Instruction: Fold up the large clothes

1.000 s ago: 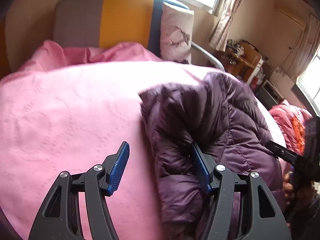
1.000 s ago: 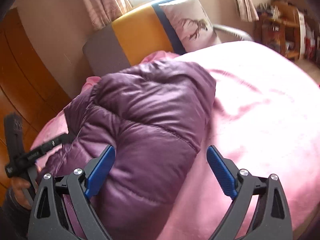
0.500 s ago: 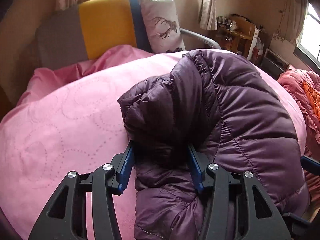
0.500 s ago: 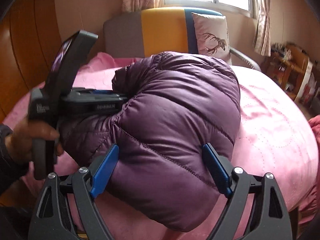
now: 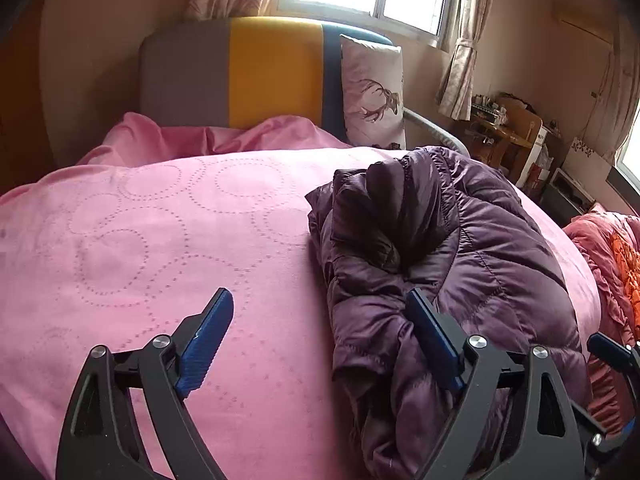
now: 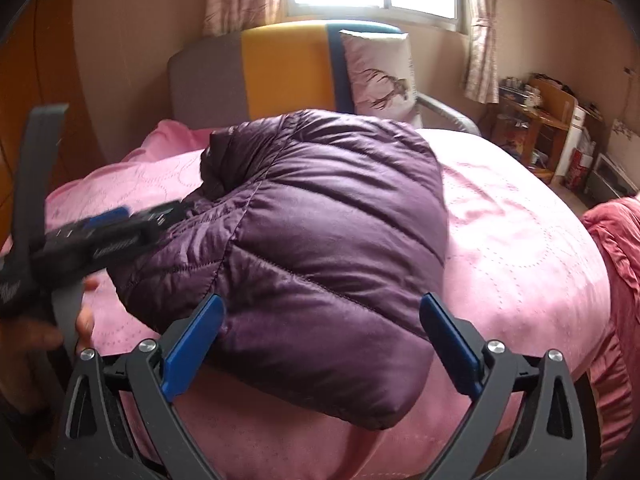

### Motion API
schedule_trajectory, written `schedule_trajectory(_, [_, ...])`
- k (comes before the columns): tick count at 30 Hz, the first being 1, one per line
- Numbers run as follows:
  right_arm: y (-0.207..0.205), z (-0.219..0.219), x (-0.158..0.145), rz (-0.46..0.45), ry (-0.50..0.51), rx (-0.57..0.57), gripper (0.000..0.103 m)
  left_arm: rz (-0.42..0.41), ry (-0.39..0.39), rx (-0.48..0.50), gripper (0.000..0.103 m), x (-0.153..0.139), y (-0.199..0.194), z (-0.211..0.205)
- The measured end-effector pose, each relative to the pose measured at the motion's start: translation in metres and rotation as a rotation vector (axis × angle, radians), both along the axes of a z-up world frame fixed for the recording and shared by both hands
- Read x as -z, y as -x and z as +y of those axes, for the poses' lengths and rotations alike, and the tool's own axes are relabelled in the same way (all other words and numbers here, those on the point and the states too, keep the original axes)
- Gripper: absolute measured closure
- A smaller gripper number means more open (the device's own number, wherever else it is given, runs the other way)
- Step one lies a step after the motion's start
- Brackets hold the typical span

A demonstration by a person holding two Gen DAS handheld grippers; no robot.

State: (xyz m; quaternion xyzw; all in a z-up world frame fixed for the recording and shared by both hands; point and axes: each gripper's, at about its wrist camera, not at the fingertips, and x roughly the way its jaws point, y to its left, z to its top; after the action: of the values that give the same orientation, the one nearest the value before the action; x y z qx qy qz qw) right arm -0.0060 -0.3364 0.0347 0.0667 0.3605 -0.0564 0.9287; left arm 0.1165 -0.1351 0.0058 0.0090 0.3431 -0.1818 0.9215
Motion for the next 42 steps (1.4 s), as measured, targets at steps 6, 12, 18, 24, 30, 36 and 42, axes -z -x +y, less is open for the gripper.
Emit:
schedule_trajectory(6, [0.017,0.003,-0.017,-0.061,0.002,0.132,0.002,-0.036,0.002,-0.019,0.01,-0.006,0.031,0.013])
schedule_trajectory(12, [0.041,0.015,-0.024,-0.117,0.018,0.212,0.002,-0.051,0.007,-0.047,0.004,-0.004,0.051,0.024])
schedule_trajectory(18, [0.047,0.022,-0.013,-0.073,0.029,0.257,0.002,-0.058,0.002,-0.066,0.004,-0.002,0.067,0.031])
schedule_trajectory(24, [0.048,0.028,-0.008,-0.045,0.037,0.268,0.002,-0.055,-0.021,-0.072,0.004,0.002,0.078,0.033])
schedule_trajectory(30, [0.052,0.029,-0.01,-0.048,0.039,0.291,0.002,-0.06,-0.037,-0.068,0.004,0.003,0.083,0.033])
schedule_trajectory(36, [0.052,0.035,-0.005,-0.035,0.061,0.281,0.002,-0.081,-0.055,-0.066,0.004,0.002,0.09,0.028])
schedule_trajectory(42, [0.055,0.037,-0.007,-0.041,0.073,0.283,0.002,-0.07,-0.044,-0.065,0.004,0.002,0.09,0.029])
